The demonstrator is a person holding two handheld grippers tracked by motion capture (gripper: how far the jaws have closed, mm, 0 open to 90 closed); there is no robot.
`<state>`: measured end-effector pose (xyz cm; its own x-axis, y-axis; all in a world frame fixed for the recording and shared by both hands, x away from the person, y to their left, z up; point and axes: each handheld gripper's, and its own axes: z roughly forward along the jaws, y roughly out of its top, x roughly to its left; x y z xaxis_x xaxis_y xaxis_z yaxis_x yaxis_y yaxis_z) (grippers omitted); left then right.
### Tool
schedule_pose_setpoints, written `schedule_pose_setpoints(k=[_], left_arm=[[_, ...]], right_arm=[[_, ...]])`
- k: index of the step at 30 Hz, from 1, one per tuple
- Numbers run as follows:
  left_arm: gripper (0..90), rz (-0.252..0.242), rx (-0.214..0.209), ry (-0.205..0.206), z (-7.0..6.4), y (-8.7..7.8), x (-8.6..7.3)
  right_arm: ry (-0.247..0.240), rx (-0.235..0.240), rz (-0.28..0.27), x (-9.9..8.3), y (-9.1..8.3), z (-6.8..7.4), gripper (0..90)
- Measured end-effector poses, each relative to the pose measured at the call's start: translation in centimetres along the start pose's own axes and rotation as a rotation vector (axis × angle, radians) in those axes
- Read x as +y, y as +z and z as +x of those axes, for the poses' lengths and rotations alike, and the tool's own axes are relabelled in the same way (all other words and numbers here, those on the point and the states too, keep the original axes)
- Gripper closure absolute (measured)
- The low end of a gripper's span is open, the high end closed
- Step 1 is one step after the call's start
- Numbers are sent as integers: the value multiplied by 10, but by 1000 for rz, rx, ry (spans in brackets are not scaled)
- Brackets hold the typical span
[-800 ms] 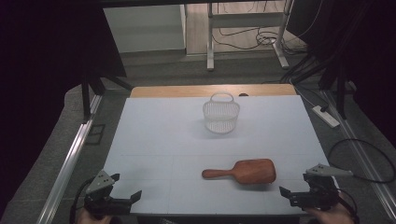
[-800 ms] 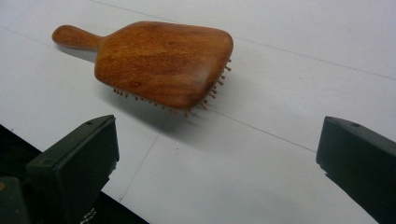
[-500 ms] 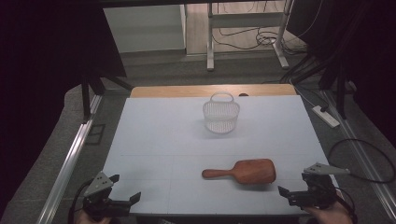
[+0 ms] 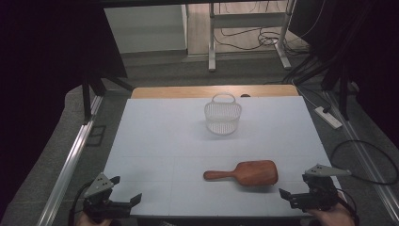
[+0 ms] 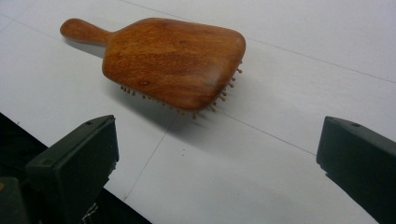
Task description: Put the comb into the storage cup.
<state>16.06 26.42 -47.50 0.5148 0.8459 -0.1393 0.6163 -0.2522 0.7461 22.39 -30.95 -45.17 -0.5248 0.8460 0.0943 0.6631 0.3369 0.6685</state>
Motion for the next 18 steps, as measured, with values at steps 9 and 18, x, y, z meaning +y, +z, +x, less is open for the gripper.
schedule_pose_setpoints(k=[9,18], left_arm=[[6,5,6,3,-1,0,0],[8,4,5,-2,0,1,0]], right_arm=[[-24,12,3,2,2,3,0],[-73,87,28,13,8,6,0]])
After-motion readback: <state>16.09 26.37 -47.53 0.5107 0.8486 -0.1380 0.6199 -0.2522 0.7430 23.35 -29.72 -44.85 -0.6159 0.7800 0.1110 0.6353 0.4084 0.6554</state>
